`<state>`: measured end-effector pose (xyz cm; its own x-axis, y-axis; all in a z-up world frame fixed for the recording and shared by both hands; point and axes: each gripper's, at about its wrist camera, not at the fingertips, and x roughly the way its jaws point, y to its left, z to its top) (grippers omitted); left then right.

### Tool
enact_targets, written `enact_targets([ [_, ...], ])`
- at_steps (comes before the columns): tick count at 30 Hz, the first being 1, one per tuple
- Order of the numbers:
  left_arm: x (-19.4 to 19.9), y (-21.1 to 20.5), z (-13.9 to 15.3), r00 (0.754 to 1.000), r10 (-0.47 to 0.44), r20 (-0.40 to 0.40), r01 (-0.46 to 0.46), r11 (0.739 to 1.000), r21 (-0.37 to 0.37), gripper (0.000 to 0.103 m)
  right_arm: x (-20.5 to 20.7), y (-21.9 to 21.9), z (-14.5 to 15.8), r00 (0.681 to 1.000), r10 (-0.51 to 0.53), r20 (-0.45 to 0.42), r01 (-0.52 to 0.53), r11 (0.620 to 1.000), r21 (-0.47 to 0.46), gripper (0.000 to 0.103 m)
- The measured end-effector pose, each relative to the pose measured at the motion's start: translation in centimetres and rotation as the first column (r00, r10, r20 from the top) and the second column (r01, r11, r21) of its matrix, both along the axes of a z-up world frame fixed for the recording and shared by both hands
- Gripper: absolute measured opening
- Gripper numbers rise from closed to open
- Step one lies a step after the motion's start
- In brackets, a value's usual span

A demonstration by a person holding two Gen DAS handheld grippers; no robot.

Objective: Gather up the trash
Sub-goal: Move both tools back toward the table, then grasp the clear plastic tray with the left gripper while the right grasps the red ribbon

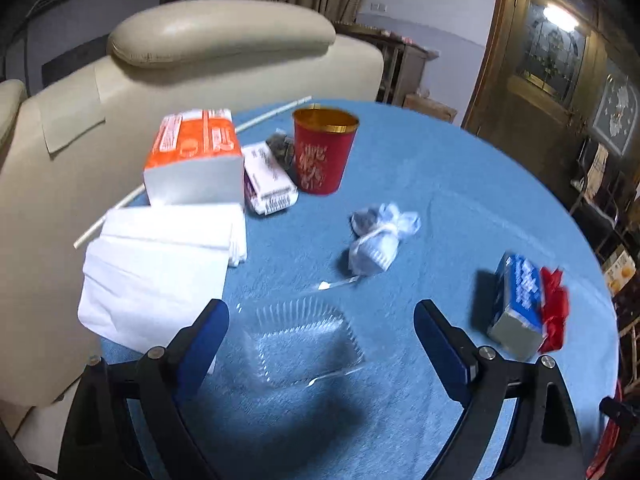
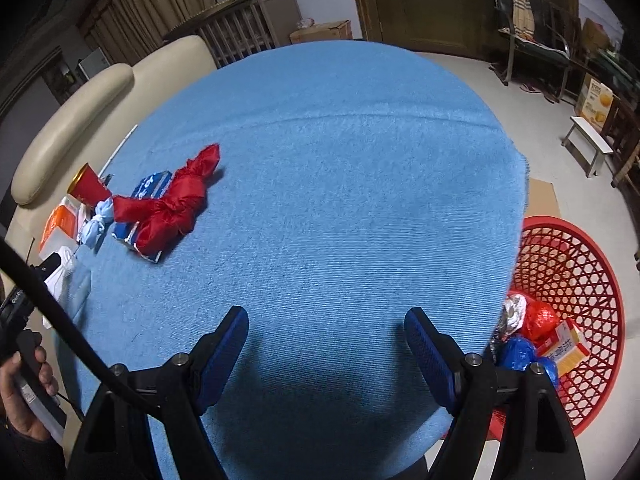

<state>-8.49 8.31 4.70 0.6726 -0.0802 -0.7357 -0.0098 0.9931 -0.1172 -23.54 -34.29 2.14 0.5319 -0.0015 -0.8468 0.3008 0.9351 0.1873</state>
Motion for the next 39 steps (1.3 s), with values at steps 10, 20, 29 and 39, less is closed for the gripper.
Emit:
enact_targets([
  [10, 1.5, -1.2, -2.1, 0.998, -0.016, -0.064, 0.018, 0.999, 0.039, 0.095, 1.6, 0.9, -1.2, 0.999, 0.029, -0.029, -0.029, 1.000, 0.005, 0.083],
  [20, 2.5, -1.0, -3.5, 0.996, -0.046, -0.081, 0.044, 0.999, -0.025, 0.048, 3.9, 1.3, -1.7, 0.999, 0.037, -0.039, -0.037, 0.999, -0.018, 0.083],
  [29, 2.7, -0.1, -3.3, 0.996, -0.055, -0.065, 0.051, 0.996, -0.074, 0.039, 7.5, 3.1, -1.6, 0.996, 0.085, -0.027, -0.085, 0.996, -0.001, 0.083],
  [39, 1.2, -0.9, -2.0, 0.996, -0.078, -0.032, 0.075, 0.995, -0.063, 0.039, 10.9, 5.9, -1.0, 0.991, 0.130, 0.006, -0.130, 0.991, 0.003, 0.083],
])
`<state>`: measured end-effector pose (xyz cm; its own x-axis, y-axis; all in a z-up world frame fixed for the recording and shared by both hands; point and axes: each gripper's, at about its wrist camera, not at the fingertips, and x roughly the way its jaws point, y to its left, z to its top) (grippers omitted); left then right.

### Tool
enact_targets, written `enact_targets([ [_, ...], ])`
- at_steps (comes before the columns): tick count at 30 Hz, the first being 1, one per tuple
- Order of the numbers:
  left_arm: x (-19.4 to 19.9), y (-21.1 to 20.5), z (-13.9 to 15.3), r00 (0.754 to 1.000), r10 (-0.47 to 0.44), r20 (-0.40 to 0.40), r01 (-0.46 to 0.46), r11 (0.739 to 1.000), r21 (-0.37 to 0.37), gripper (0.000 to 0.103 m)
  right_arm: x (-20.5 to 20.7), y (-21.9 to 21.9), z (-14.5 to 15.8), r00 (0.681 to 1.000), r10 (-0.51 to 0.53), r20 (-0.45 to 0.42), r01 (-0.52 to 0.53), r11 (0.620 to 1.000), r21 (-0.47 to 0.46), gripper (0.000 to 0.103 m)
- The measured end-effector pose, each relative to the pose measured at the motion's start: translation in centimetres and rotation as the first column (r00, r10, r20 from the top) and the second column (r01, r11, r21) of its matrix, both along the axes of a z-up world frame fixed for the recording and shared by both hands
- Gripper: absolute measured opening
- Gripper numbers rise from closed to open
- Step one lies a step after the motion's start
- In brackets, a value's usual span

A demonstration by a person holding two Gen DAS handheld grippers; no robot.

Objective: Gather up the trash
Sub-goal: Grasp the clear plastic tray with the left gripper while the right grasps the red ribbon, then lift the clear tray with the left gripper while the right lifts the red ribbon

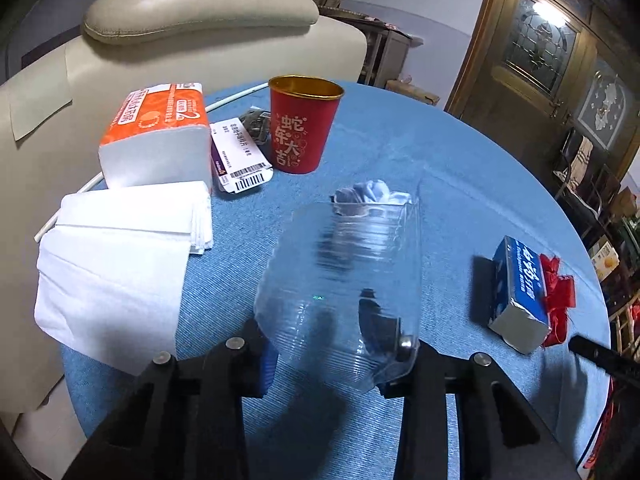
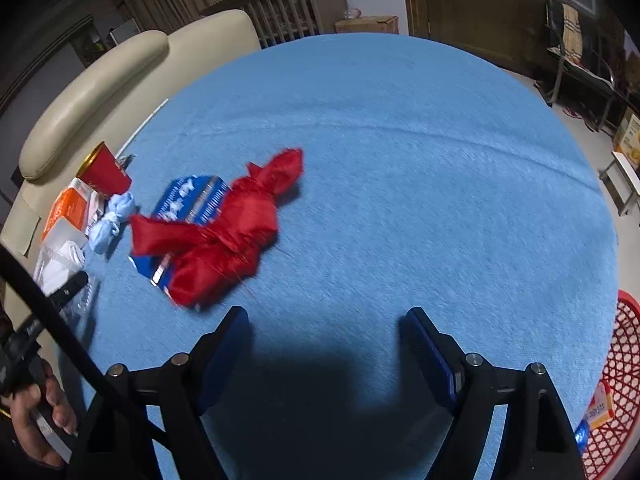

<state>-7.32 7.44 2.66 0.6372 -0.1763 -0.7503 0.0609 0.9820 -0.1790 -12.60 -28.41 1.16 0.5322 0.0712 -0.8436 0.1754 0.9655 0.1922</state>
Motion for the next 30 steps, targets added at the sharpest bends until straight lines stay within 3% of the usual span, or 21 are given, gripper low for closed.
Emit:
enact_targets([
  [5, -0.4, -0.7, 0.2, 1.000, -0.011, -0.005, 0.011, 1.000, 0.001, 0.039, 2.5, 1.2, 0.9, 0.998, 0.001, 0.058, -0.006, 0.996, 0.083, 0.083],
  [9, -0.7, -0.9, 0.4, 1.000, -0.012, -0.002, 0.012, 1.000, 0.003, 0.039, 4.5, 1.1, 0.4, 0.999, -0.034, 0.037, 0.030, 0.996, 0.085, 0.081],
  [11, -0.8, -1.1, 0.3, 1.000, -0.015, -0.008, 0.015, 1.000, 0.005, 0.039, 5.5, 1.8, -0.1, 1.000, 0.001, 0.012, -0.002, 0.995, 0.098, 0.056],
  [17, -1.8, -1.7, 1.1, 0.999, -0.037, 0.011, 0.037, 0.999, 0.014, 0.039, 6.1, 3.9, -0.9, 0.998, 0.070, 0.003, -0.070, 0.993, 0.100, 0.033],
  [30, -5.1, -6.6, 2.8, 0.991, -0.131, 0.016, 0.131, 0.991, 0.020, 0.039, -2.5, -2.0, 1.7, 0.994, -0.070, 0.084, 0.058, 0.990, 0.131, 0.033],
])
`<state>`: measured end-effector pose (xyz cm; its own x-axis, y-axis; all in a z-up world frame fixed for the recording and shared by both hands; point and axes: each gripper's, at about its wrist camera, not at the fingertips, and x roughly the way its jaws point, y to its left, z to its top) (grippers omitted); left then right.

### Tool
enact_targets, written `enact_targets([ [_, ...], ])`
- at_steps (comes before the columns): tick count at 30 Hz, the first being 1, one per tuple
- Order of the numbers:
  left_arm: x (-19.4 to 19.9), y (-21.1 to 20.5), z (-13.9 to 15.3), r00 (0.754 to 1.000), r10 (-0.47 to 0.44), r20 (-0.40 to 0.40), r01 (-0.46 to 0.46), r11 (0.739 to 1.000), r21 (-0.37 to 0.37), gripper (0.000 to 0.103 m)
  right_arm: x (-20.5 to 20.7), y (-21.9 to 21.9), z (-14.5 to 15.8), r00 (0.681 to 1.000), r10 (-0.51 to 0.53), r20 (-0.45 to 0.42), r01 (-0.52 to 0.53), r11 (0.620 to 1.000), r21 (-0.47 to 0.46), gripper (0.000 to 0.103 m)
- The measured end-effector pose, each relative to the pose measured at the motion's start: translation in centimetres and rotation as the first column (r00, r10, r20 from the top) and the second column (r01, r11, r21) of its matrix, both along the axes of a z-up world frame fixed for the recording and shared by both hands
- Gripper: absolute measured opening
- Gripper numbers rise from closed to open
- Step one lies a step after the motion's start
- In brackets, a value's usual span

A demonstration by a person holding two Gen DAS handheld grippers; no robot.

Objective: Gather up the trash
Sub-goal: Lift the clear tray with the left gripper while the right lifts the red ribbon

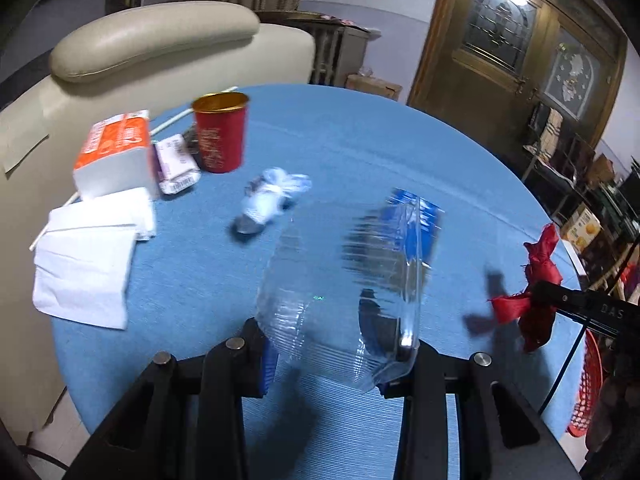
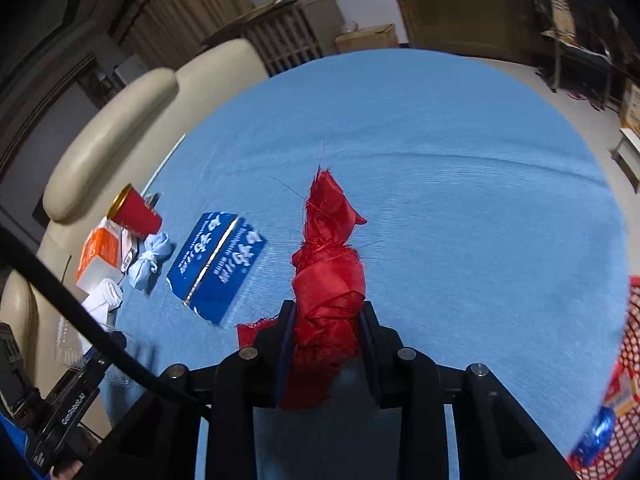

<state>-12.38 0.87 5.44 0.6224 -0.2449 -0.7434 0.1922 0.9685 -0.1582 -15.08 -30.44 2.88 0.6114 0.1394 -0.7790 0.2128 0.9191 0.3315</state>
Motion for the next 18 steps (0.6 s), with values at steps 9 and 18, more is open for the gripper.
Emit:
enact_targets([
  [9, -2.3, -5.7, 0.6, 0.993, -0.122, -0.008, 0.122, 0.991, 0.047, 0.039, -5.1, -3.5, 0.4, 0.996, -0.082, 0.036, 0.080, 0.996, 0.049, 0.033],
  [18, -4.5, -9.2, 2.3, 0.982, -0.188, 0.025, 0.186, 0.980, 0.071, 0.039, -8.7, -6.0, 1.1, 0.987, -0.136, 0.084, 0.128, 0.987, 0.093, 0.033],
])
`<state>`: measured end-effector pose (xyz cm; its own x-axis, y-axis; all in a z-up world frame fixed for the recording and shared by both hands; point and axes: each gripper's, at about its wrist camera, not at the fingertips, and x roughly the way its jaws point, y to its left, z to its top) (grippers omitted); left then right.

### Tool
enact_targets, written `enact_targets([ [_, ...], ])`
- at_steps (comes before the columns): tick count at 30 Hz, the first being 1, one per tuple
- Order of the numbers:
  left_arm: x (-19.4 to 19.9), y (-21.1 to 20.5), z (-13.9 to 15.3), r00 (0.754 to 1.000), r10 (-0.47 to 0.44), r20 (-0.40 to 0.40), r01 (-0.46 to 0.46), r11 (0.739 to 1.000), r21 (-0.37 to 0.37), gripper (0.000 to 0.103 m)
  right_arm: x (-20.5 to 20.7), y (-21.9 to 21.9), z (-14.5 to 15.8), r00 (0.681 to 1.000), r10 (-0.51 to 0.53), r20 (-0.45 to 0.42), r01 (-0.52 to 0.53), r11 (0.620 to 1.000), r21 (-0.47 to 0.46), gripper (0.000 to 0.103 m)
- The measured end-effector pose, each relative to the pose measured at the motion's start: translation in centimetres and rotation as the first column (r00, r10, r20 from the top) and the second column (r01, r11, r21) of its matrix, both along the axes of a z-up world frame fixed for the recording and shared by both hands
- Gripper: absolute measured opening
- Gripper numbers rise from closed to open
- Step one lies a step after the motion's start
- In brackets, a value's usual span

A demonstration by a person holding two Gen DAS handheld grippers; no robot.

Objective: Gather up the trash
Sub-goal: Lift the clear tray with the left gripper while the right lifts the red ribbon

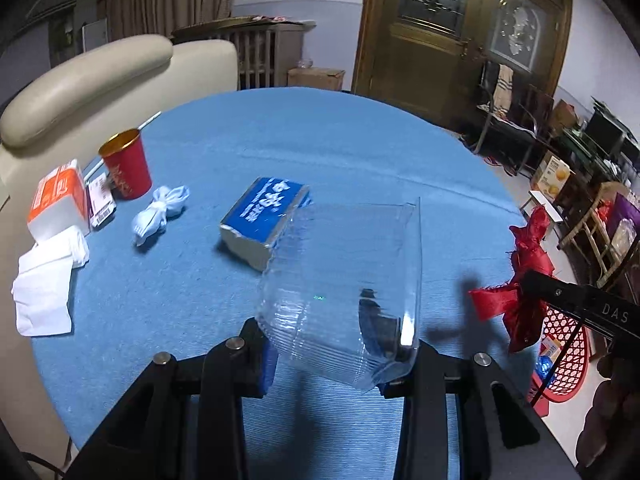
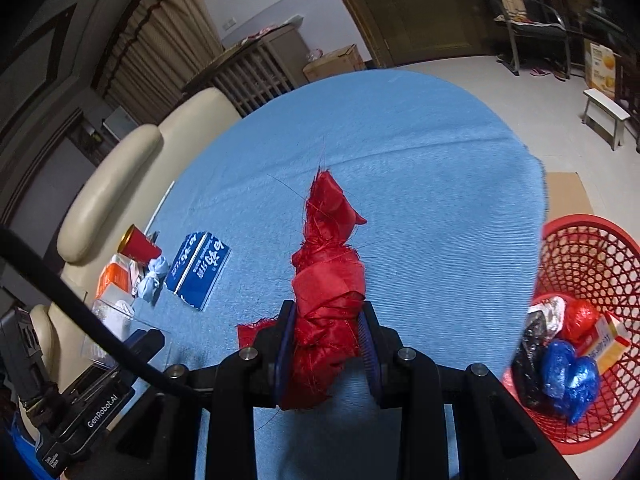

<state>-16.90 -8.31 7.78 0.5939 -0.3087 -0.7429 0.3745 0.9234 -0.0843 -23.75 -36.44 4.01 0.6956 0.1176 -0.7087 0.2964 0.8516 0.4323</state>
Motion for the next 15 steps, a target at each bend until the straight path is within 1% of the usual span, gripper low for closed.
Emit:
enact_targets([
  [6, -1.0, -1.1, 1.3, 1.000, -0.018, 0.024, 0.018, 1.000, 0.003, 0.039, -1.9, -1.3, 0.8, 0.999, -0.037, 0.038, 0.036, 0.999, 0.012, 0.033],
  [15, -2.7, -1.1, 3.2, 0.997, -0.022, 0.072, 0.022, 1.000, 0.004, 0.039, -4.3, -2.1, 1.7, 0.995, -0.063, 0.079, 0.061, 0.998, 0.029, 0.033],
])
